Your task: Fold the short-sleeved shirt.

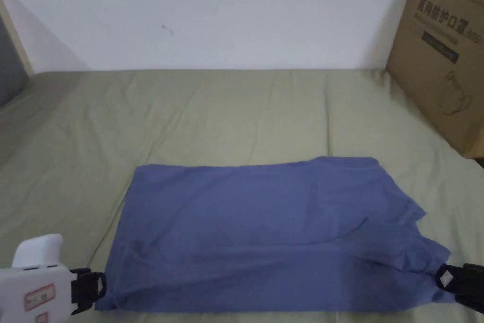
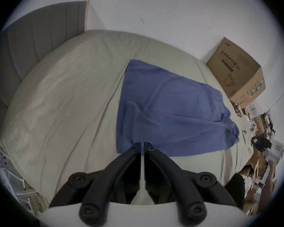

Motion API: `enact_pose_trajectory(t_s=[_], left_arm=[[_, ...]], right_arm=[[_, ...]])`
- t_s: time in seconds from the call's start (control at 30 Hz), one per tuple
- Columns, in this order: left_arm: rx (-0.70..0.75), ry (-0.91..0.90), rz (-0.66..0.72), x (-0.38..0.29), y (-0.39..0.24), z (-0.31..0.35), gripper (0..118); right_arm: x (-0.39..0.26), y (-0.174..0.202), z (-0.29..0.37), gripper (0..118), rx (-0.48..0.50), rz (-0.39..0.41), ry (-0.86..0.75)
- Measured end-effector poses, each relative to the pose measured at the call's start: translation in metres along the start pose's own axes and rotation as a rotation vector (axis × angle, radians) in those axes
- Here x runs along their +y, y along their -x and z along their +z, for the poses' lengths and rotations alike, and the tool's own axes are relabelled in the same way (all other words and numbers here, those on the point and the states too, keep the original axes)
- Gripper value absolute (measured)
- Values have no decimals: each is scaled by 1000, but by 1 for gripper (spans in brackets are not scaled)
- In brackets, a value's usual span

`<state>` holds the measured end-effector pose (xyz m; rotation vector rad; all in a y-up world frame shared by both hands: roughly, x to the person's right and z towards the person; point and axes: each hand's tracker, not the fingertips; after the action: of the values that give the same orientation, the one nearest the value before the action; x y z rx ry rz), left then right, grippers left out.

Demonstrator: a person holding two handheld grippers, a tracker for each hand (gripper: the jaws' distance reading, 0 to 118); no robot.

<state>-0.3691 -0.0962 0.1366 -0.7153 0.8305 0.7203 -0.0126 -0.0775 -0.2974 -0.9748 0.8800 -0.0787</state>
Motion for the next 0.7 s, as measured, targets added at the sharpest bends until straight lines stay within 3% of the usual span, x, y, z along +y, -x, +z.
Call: enact_pose_trajectory(t_s=[0.03,0.07,0.1,0.13,0.17,0.4,0.47,0.5,0.53,0.57,0.67,0.7], left_arm=[[11,3,9,0,5,-11,16],[29,7,15,1,7,-20,43],[59,10,29,2,11,-31,86],[79,43,46,4,20,-46,116],[85,64,71,3,24,-56,118],[167,200,-13,-6,27,-116,113],[218,178,-145,-7,15,-116,92],[196,139,-158,-5,11,-108,67],[161,102,-165,-6,9,-109,27],[106,71,-154,-4,8,-103,10],[78,51,-130,1,-8,-71,10],[91,46,-124,4,-9,-68,10]], right_arm=[[2,-1,-1,0,-1,-2,10],[1,-2,-2,0,-2,-2,16],[0,-2,-2,0,0,0,23],[-1,-3,-2,0,1,2,28],[-1,0,1,0,4,4,33],[-3,-6,-5,0,11,11,57],[-2,-11,-13,0,-5,14,65],[-2,-14,-15,0,-11,12,65],[-1,-17,-18,0,-15,11,64],[0,-17,-20,0,-21,14,59],[13,-36,-35,0,-74,18,42],[18,-41,-39,11,-118,17,40]])
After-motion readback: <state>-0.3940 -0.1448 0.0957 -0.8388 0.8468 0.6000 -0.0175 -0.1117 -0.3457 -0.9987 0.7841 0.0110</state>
